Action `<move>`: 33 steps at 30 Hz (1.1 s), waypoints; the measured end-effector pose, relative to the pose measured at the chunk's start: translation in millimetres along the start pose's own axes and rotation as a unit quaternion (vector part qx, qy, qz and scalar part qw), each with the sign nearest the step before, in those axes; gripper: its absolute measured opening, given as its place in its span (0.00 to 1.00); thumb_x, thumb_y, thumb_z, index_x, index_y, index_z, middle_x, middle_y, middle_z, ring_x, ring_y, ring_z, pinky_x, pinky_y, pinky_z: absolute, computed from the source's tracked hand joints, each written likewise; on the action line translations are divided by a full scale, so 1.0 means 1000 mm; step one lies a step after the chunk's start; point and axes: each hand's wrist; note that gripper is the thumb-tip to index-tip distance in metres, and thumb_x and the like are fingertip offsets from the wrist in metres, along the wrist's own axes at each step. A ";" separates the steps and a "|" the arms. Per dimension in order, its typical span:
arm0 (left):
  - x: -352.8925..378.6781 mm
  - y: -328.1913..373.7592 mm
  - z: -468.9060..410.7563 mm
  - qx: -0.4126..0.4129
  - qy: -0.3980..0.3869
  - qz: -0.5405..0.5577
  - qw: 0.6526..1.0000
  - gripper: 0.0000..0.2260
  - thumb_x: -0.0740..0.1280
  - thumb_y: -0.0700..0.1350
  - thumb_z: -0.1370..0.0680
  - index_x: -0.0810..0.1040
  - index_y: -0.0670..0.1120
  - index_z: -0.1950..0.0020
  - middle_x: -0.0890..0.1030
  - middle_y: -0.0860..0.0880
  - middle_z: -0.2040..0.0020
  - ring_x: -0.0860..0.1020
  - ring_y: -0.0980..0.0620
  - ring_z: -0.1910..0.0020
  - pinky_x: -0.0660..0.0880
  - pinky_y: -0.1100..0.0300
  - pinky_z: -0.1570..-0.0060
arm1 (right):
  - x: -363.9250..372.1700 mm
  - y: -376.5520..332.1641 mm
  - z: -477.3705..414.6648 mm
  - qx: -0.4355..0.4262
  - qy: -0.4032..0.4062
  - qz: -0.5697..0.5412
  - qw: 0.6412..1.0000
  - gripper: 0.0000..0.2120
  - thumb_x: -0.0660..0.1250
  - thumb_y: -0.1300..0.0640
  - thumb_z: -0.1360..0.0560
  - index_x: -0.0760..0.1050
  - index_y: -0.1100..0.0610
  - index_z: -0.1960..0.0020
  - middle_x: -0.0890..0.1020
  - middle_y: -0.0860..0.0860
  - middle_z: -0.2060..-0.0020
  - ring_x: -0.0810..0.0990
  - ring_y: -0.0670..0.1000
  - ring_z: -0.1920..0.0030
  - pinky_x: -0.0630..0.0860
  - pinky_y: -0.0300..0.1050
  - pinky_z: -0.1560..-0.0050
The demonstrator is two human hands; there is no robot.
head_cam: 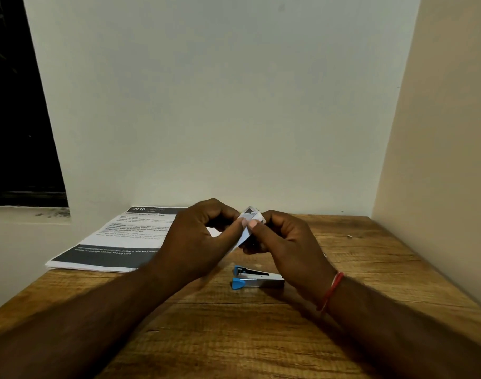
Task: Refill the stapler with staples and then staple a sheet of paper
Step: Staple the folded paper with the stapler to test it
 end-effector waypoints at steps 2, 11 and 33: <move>0.000 0.000 0.000 -0.006 0.002 -0.002 1.000 0.03 0.78 0.48 0.18 0.90 0.53 0.51 0.89 0.57 0.56 0.88 0.54 0.51 0.79 0.70 0.53 | 0.000 0.000 -0.001 0.008 -0.003 -0.006 1.000 0.11 0.67 0.58 0.13 0.87 0.60 0.46 0.90 0.60 0.54 0.90 0.61 0.51 0.88 0.49 0.47; 0.000 0.001 0.001 -0.049 -0.013 0.053 0.997 0.04 0.77 0.47 0.16 0.91 0.52 0.49 0.91 0.59 0.57 0.88 0.61 0.56 0.76 0.73 0.57 | 0.000 0.001 0.000 0.007 -0.018 0.003 1.000 0.10 0.66 0.59 0.13 0.86 0.59 0.42 0.90 0.57 0.54 0.90 0.53 0.53 0.87 0.44 0.50; -0.006 -0.012 -0.004 -0.012 -0.007 -0.034 0.999 0.05 0.80 0.47 0.19 0.89 0.58 0.51 0.88 0.56 0.57 0.85 0.58 0.52 0.74 0.75 0.53 | -0.004 0.002 -0.006 0.094 0.005 -0.143 0.985 0.11 0.68 0.59 0.14 0.86 0.64 0.40 0.89 0.66 0.49 0.89 0.61 0.48 0.88 0.49 0.46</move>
Point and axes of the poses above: each hand's wrist, its own z-axis away from the middle knuckle, its own x-axis out of the palm, y = z × x
